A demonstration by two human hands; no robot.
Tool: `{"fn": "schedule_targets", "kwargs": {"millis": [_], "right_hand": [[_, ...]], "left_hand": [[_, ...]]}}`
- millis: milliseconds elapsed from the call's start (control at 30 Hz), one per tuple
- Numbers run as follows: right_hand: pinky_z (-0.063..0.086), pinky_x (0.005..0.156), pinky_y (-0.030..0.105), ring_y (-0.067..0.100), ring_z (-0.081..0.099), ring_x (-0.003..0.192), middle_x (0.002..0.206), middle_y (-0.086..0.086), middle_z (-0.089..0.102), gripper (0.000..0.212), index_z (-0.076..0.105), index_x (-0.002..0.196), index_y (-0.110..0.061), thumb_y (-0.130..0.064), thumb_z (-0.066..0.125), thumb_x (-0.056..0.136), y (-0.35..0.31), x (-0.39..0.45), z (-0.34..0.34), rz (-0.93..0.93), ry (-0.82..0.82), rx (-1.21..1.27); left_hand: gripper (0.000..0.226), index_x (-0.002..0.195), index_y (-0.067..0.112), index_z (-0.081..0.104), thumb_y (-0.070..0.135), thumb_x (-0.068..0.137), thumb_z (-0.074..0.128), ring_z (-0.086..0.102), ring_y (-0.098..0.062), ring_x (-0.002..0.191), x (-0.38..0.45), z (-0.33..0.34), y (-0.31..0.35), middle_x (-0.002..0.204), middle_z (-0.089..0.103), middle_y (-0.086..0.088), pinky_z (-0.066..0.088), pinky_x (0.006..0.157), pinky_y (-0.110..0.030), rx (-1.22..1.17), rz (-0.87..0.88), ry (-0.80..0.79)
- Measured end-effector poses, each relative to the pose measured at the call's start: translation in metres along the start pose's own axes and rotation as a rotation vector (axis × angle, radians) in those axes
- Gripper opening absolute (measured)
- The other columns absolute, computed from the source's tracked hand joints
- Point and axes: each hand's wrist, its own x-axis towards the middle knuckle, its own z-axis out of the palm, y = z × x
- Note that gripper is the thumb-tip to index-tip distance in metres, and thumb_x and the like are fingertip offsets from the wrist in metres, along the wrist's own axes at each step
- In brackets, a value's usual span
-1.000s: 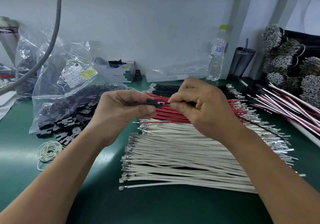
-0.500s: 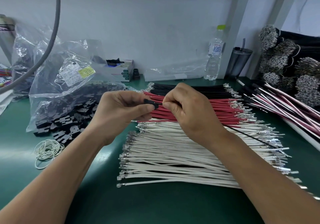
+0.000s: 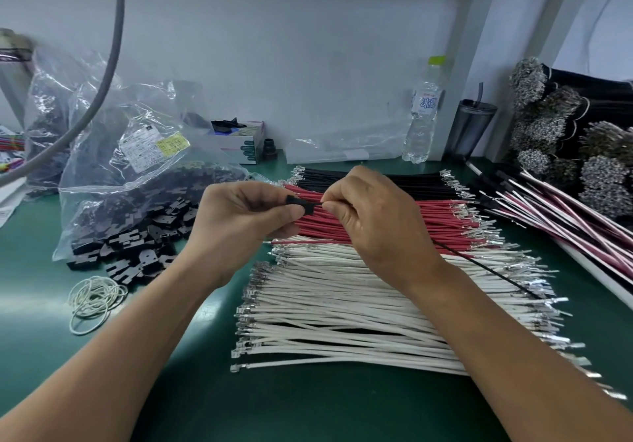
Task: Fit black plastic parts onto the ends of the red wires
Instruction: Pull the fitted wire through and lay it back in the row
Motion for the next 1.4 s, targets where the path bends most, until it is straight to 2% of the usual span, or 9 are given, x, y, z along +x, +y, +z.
{"fn": "schedule_targets", "kwargs": {"millis": [67,133,267,533,700,833,967,1200,1400], "right_hand": [[0.045,0.070,0.031,0.016,0.051,0.085,0.091,-0.002,0.059,0.009,0.071,0.094,-0.014,-0.022,0.070,0.094,-0.001,0.002,-0.001,-0.080,0.084,-0.119],[0.045,0.068,0.032,0.017,0.051,0.084,0.090,-0.003,0.060,0.011,0.074,0.093,-0.017,-0.027,0.072,0.092,-0.007,0.004,0.003,-0.135,-0.001,-0.119],[0.042,0.066,0.031,0.016,0.054,0.095,0.096,-0.012,0.064,0.019,0.075,0.103,-0.033,-0.045,0.064,0.093,-0.023,0.012,0.031,-0.026,-0.373,-0.053],[0.046,0.072,0.030,0.009,0.062,0.090,0.093,-0.016,0.068,0.009,0.076,0.090,-0.037,-0.042,0.076,0.082,-0.022,0.028,0.040,0.217,-0.486,0.039],[0.052,0.078,0.033,0.011,0.063,0.094,0.100,-0.015,0.068,0.012,0.077,0.095,-0.039,-0.033,0.069,0.087,-0.021,0.029,0.036,0.126,-0.518,-0.033],[0.040,0.069,0.028,0.010,0.060,0.093,0.096,-0.015,0.065,0.017,0.074,0.102,-0.036,-0.041,0.072,0.086,-0.009,0.031,0.035,0.163,-0.372,-0.116],[0.033,0.061,0.026,0.006,0.059,0.083,0.084,-0.017,0.064,0.008,0.073,0.084,-0.032,-0.039,0.071,0.088,0.000,0.033,0.039,0.293,-0.382,-0.078],[0.042,0.071,0.032,0.011,0.059,0.092,0.095,-0.015,0.061,0.007,0.064,0.090,-0.032,-0.035,0.061,0.097,0.002,0.036,0.039,0.187,-0.465,-0.151],[0.043,0.076,0.021,0.000,0.056,0.087,0.098,-0.019,0.058,0.013,0.059,0.100,-0.033,-0.022,0.053,0.102,0.012,0.048,0.007,0.244,-0.419,0.141]], "left_hand": [[0.012,0.088,0.012,0.083,0.006,0.078,0.083,0.071,-0.020,0.061,0.004,-0.004,-0.001,0.078,0.078,-0.013,0.062,0.062,-0.028,0.010,-0.023,0.070],[0.016,0.096,0.013,0.082,0.004,0.083,0.081,0.068,-0.018,0.058,0.008,-0.011,-0.002,0.078,0.077,-0.012,0.062,0.059,-0.029,-0.001,-0.048,0.159],[0.010,0.090,0.011,0.082,0.003,0.083,0.081,0.067,-0.014,0.057,0.011,-0.010,-0.005,0.079,0.077,-0.014,0.060,0.053,-0.026,-0.020,-0.101,0.222],[0.007,0.089,0.008,0.082,0.005,0.083,0.082,0.066,-0.018,0.057,0.015,-0.018,-0.009,0.078,0.076,-0.013,0.058,0.053,-0.027,-0.154,-0.161,0.240],[0.014,0.088,0.008,0.083,0.012,0.074,0.084,0.066,-0.018,0.058,0.014,-0.018,-0.008,0.079,0.075,-0.015,0.059,0.054,-0.027,-0.233,-0.172,0.239],[0.023,0.094,0.004,0.080,0.014,0.073,0.082,0.067,-0.019,0.060,0.015,-0.018,-0.006,0.081,0.075,-0.015,0.059,0.056,-0.026,-0.307,-0.159,0.224],[0.016,0.086,0.010,0.083,0.017,0.071,0.083,0.069,-0.018,0.060,0.013,-0.016,-0.005,0.079,0.075,-0.014,0.059,0.057,-0.026,-0.340,-0.158,0.194],[0.012,0.084,0.010,0.083,0.016,0.075,0.081,0.069,-0.019,0.061,0.013,-0.017,-0.003,0.081,0.075,-0.016,0.060,0.058,-0.027,-0.376,-0.167,0.203],[0.020,0.092,0.005,0.079,0.016,0.076,0.078,0.069,-0.019,0.061,0.013,-0.021,0.001,0.080,0.074,-0.016,0.061,0.058,-0.027,-0.440,-0.179,0.202]]}}
